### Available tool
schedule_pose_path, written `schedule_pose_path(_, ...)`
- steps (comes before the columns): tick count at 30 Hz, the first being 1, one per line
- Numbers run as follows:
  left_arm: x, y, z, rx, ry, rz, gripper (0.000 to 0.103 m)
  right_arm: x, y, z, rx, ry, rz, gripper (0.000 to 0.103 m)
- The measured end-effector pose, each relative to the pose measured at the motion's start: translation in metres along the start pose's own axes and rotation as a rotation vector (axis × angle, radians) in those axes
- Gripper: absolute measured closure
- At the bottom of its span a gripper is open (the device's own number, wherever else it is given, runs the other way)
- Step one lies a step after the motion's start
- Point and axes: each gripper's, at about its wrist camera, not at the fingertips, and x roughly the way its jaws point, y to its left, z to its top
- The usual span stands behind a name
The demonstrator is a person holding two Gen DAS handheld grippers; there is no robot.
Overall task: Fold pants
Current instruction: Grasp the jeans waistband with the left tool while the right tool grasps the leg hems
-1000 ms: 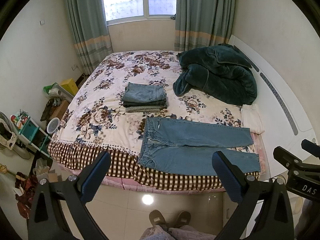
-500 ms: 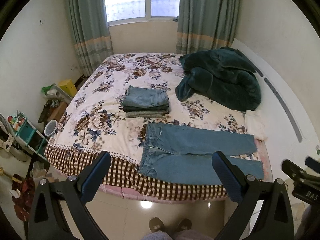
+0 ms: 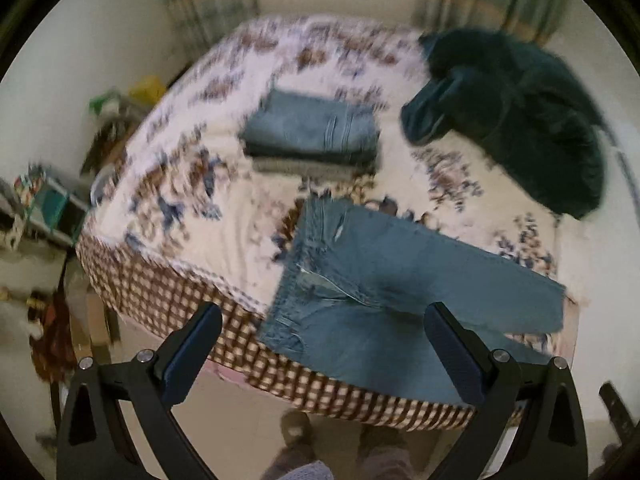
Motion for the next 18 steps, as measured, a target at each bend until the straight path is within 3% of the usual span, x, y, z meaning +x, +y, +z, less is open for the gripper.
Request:
schedule_pose_path(5, 0.137, -0.034, 0.042, -0.181, 0.257, -0.027, 0.0, 0.148, -0.015, 0.077, 0.04, 0.104, -0.03, 0.0)
schedule_pose_path(9, 0.251, -0.053, 0.071, -0.321, 0.402, -0.026, 0.0, 0.27, -0.031, 0.136, 0.141, 0.144, -0.049, 0.0)
schedule_pose_path(16, 0.394, -0.088, 0.11, -0.452, 0.512, -0.01, 0.0, 0.445, -0.057, 0.202, 0.351, 0.246, -0.061, 0.0)
schedule_pose_path(18, 0.426, -0.094, 0.119, -0.471, 0.527, 0.0, 0.0, 0.47, -0.065, 0.206, 0.398, 0.283, -0.082, 0.0)
